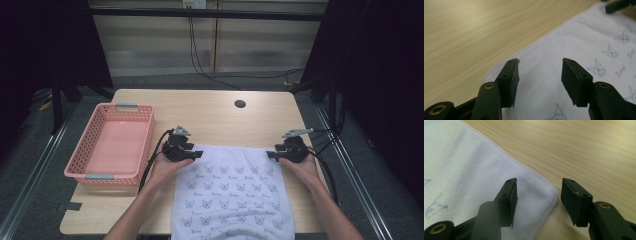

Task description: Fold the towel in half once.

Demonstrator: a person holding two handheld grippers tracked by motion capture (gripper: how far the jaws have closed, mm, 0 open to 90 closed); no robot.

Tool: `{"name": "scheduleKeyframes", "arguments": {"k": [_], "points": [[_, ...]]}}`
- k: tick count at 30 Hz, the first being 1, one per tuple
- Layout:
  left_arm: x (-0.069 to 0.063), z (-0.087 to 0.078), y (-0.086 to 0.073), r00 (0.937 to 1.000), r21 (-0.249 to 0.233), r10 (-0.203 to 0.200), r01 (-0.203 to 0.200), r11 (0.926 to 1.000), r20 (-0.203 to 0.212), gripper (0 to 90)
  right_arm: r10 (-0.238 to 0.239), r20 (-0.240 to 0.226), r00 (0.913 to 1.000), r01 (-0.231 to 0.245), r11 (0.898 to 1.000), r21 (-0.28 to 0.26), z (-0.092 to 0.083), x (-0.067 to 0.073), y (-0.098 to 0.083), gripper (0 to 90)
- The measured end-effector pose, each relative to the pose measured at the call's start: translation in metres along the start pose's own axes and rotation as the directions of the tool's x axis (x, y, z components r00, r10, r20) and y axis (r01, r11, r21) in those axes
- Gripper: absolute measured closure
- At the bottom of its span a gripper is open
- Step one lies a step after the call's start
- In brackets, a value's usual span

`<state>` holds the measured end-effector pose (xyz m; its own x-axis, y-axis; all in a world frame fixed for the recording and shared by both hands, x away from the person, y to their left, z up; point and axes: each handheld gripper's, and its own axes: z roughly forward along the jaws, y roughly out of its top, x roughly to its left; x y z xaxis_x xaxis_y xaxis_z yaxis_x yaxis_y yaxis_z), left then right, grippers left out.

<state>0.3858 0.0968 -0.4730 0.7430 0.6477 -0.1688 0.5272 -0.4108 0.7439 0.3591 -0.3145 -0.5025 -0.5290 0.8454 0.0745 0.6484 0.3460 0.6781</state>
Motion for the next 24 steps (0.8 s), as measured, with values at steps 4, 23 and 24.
{"name": "scheduleKeyframes", "arguments": {"k": [4, 23, 24], "points": [[0.008, 0.001, -0.002, 0.9995, 0.0, -0.023, 0.023, 0.9997, -0.022, 45.6, -0.014, -0.012, 0.9998, 0.014, 1.0, -0.028, 0.0, 0.005, -0.003, 68.2], [0.025, 0.017, -0.019, 0.9945, 0.061, -0.016, 0.022, 0.9979, -0.104, 65.2, 0.042, -0.054, 0.9976, -0.047, 0.996, -0.081, -0.009, 0.006, -0.006, 86.4], [0.023, 0.018, -0.019, 0.9939, 0.055, -0.011, 0.017, 0.9984, -0.109, 69.9, 0.043, -0.059, 0.9973, -0.048, 0.995, -0.083, -0.009, 0.005, -0.006, 86.4]]}}
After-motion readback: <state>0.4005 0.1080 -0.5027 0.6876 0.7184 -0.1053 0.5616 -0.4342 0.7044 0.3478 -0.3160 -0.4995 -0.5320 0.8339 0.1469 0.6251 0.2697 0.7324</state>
